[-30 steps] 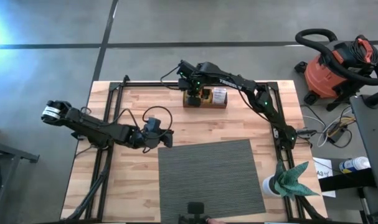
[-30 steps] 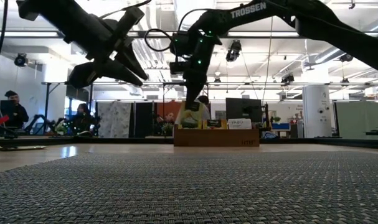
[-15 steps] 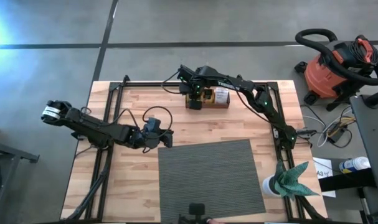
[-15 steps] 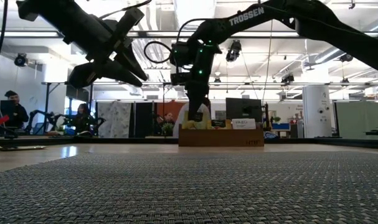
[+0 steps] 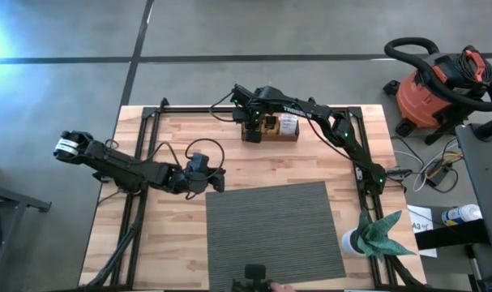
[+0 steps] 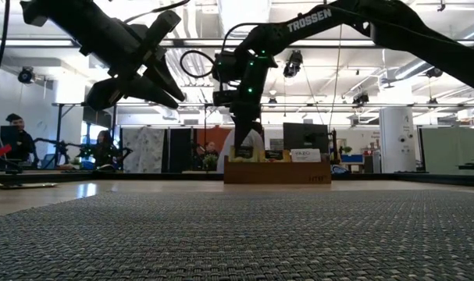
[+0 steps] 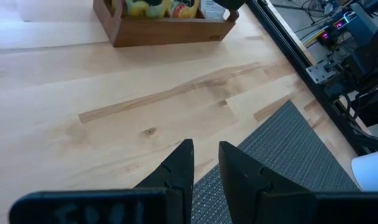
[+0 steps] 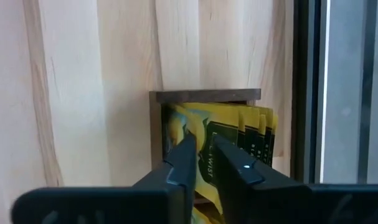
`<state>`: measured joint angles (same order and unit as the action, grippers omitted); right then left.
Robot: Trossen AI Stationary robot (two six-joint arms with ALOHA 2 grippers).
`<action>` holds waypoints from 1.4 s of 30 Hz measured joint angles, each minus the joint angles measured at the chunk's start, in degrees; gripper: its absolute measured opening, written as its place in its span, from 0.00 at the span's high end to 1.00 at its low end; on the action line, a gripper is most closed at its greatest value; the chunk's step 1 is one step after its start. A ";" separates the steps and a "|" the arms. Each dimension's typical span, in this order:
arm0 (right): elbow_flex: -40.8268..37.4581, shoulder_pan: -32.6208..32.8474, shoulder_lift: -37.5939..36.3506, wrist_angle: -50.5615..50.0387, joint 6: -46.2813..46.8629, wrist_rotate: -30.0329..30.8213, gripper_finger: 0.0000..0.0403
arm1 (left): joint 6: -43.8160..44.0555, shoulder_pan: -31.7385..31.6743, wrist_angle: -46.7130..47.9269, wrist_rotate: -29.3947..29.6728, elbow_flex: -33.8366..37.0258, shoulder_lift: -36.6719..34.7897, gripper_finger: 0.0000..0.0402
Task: Pick & Place Tea
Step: Put the yellow tea bag into the left section of the wooden organizer
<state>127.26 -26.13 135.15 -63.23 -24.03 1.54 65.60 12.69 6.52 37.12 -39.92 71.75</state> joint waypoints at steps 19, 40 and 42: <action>2.54 0.07 -4.45 7.22 4.57 2.54 0.70 | 3.08 -0.22 11.71 0.52 0.00 -5.44 0.82; -12.19 0.26 -6.40 8.61 4.98 -10.35 0.89 | 12.80 -0.17 30.39 -0.30 0.00 -11.67 0.82; -13.55 0.25 -6.40 10.39 4.94 -7.16 0.90 | 12.87 -0.17 30.38 -0.29 0.00 -11.67 0.82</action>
<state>113.71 -25.88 128.75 -52.84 -19.09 -5.61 78.47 12.51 36.91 36.83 -39.92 60.07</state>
